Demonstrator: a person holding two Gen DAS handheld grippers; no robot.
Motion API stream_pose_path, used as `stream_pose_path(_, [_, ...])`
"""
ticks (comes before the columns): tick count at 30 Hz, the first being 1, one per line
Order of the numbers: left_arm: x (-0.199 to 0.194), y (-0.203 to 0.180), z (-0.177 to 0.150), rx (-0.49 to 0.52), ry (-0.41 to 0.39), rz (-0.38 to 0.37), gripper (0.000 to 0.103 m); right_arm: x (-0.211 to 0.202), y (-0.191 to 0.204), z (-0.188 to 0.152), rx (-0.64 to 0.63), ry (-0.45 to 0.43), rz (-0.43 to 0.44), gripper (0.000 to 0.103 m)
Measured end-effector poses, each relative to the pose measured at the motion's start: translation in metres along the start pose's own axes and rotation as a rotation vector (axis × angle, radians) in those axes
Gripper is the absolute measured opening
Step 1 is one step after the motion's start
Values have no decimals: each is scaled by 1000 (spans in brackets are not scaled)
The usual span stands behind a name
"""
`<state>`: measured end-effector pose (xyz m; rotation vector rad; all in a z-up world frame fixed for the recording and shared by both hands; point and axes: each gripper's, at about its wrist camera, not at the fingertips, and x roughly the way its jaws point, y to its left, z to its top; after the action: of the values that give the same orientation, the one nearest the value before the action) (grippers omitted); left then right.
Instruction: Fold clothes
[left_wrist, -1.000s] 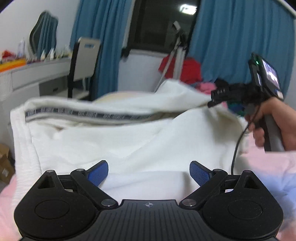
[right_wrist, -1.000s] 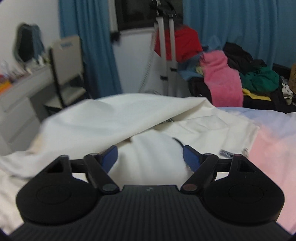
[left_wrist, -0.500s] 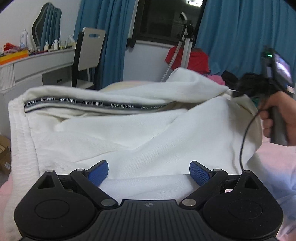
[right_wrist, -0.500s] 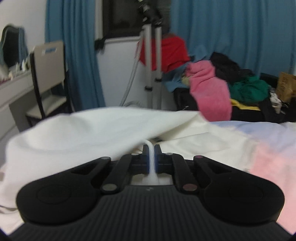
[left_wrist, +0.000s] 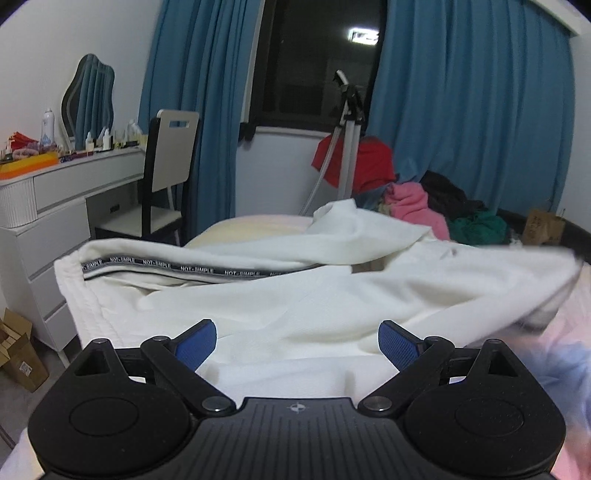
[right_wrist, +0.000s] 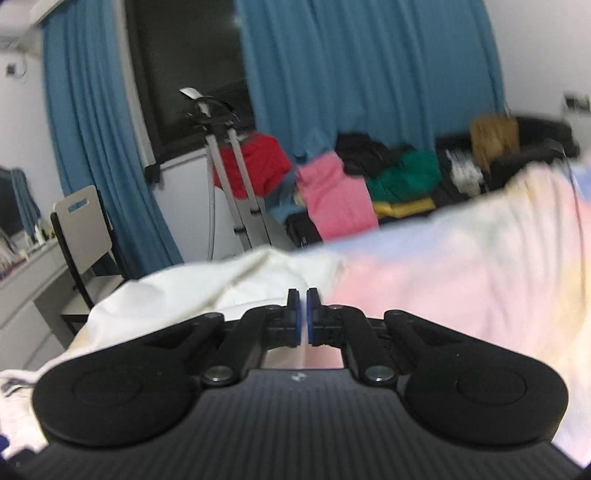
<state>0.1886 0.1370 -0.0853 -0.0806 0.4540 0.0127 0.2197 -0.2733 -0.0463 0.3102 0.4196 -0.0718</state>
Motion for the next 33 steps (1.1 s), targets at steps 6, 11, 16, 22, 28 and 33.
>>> stream_pose_path(6, [-29, 3, -9, -70, 86, -82, 96, -38, -40, -40, 88, 146, 106, 3])
stream_pose_path(11, [-19, 33, -26, -347, 209, -190, 99, -37, -59, -54, 355, 208, 257, 6])
stream_pose_path(16, [23, 82, -64, -806, 320, -245, 100, -28, -67, -73, 475, 253, 261, 7])
stream_pose_path(22, [52, 110, -84, -1105, 224, -272, 101, -18, -76, -90, 573, 280, 252, 8])
stream_pose_path(28, [65, 123, -91, -1168, 154, -247, 69, -13, -82, -89, 602, 235, 245, 76])
stream_pose_path(33, [53, 129, -98, -1193, 151, -196, 24, -10, -89, -85, 595, 206, 229, 77])
